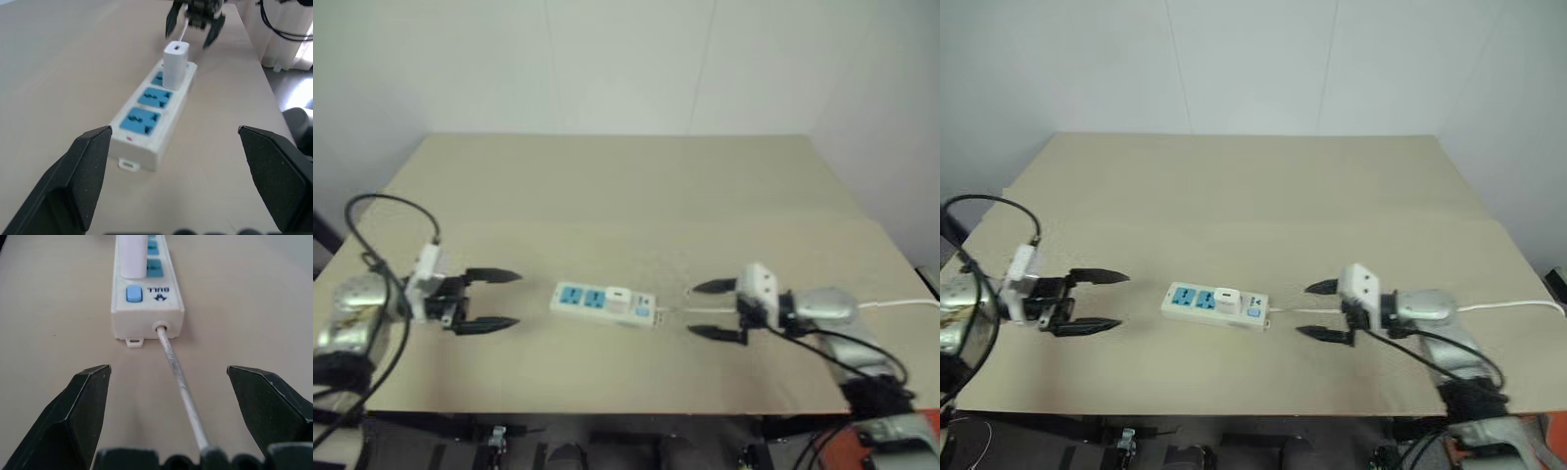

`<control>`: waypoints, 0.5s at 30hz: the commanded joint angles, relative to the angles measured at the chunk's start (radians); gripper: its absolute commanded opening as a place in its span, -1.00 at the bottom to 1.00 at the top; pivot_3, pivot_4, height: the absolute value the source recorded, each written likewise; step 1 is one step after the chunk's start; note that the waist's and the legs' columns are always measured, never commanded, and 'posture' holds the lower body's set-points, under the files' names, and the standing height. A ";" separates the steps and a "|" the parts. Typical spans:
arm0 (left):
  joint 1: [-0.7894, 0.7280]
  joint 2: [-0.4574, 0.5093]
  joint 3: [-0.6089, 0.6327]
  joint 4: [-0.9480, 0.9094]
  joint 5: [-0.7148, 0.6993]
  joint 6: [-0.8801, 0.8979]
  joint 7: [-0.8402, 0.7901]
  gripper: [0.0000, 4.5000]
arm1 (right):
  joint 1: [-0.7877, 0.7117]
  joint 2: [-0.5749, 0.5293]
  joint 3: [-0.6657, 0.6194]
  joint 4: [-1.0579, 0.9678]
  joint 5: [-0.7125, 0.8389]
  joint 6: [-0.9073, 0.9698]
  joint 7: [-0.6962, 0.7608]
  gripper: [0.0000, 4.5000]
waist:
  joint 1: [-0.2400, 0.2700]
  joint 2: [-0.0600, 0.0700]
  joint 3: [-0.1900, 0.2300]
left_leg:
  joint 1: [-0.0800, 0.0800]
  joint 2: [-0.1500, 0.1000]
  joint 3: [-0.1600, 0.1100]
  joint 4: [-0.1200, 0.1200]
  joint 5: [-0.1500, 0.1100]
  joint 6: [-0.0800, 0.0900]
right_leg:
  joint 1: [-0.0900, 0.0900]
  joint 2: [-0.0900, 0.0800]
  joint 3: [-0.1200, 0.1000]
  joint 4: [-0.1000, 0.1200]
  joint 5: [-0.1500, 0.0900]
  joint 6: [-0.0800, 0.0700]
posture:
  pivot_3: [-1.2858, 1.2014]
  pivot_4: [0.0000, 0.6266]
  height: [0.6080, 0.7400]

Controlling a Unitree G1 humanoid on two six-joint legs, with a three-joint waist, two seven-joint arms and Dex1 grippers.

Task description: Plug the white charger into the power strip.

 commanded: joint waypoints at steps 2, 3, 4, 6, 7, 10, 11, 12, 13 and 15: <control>0.136 0.065 0.152 -0.166 -0.046 0.066 -0.004 1.00 | 0.089 -0.126 -0.157 -0.154 0.118 0.090 0.030 0.99 | 0.001 0.000 0.001 | 0.001 0.000 0.000 0.000 0.000 0.000 | 0.001 0.000 -0.001 0.000 -0.001 0.001 | 0.03 -0.52 1.00; 0.165 0.067 0.182 -0.194 -0.041 0.078 -0.004 1.00 | 0.115 -0.150 -0.180 -0.170 0.125 0.093 0.031 0.99 | 0.002 0.000 0.001 | 0.001 0.000 0.000 -0.001 0.000 0.000 | 0.001 0.000 -0.001 0.000 -0.002 0.002 | 0.03 -0.52 1.00; 0.191 0.066 0.209 -0.218 -0.034 0.091 -0.004 1.00 | 0.142 -0.172 -0.202 -0.183 0.132 0.099 0.033 0.99 | 0.004 0.000 0.001 | 0.001 0.000 0.000 0.000 0.000 0.000 | 0.001 0.000 -0.001 0.000 -0.003 0.003 | 0.03 -0.52 1.00; 0.229 0.060 0.255 -0.254 -0.020 0.114 -0.003 1.00 | 0.191 -0.202 -0.239 -0.203 0.142 0.113 0.026 0.99 | 0.006 0.000 0.001 | 0.002 0.000 0.000 0.000 0.000 0.000 | 0.002 0.000 -0.001 0.000 -0.003 0.003 | 0.03 -0.52 1.00; 0.240 0.055 0.272 -0.265 -0.009 0.122 0.001 1.00 | 0.213 -0.211 -0.255 -0.209 0.148 0.117 0.025 0.99 | 0.006 0.000 0.001 | 0.002 0.001 0.001 0.000 0.000 0.000 | 0.002 0.000 -0.001 0.000 -0.003 0.003 | 0.03 -0.52 1.00; 0.252 0.035 0.307 -0.279 0.021 0.138 0.014 1.00 | 0.269 -0.232 -0.295 -0.227 0.168 0.141 0.024 0.99 | 0.006 0.000 0.001 | 0.003 0.001 0.002 0.000 0.000 0.000 | 0.002 0.000 0.000 0.000 -0.003 0.003 | 0.03 -0.52 1.00; 0.250 0.026 0.314 -0.283 0.027 0.149 0.021 1.00 | 0.287 -0.236 -0.305 -0.232 0.169 0.141 0.023 0.99 | 0.007 0.000 0.001 | 0.004 0.000 0.002 0.000 0.000 0.000 | 0.002 0.000 0.001 0.000 -0.003 0.003 | 0.03 -0.52 1.00; 0.247 0.017 0.320 -0.286 0.033 0.157 0.025 1.00 | 0.300 -0.238 -0.312 -0.238 0.168 0.139 0.021 0.99 | 0.006 0.000 0.001 | 0.004 0.000 0.003 0.000 0.000 0.000 | 0.003 0.000 0.001 0.000 -0.003 0.003 | 0.03 -0.52 1.00; 0.243 0.009 0.323 -0.289 0.043 0.162 0.028 1.00 | 0.313 -0.240 -0.319 -0.245 0.168 0.141 0.017 0.99 | 0.006 0.000 0.001 | 0.004 0.000 0.003 0.000 0.000 0.000 | 0.003 0.000 0.002 0.000 -0.003 0.003 | 0.03 -0.52 1.00; 0.235 -0.006 0.325 -0.295 0.062 0.168 0.026 1.00 | 0.328 -0.241 -0.331 -0.258 0.170 0.148 0.002 0.99 | 0.005 0.000 0.001 | 0.004 0.000 0.004 0.001 0.000 0.000 | 0.003 0.000 0.002 0.001 -0.003 0.003 | 0.03 -0.52 1.00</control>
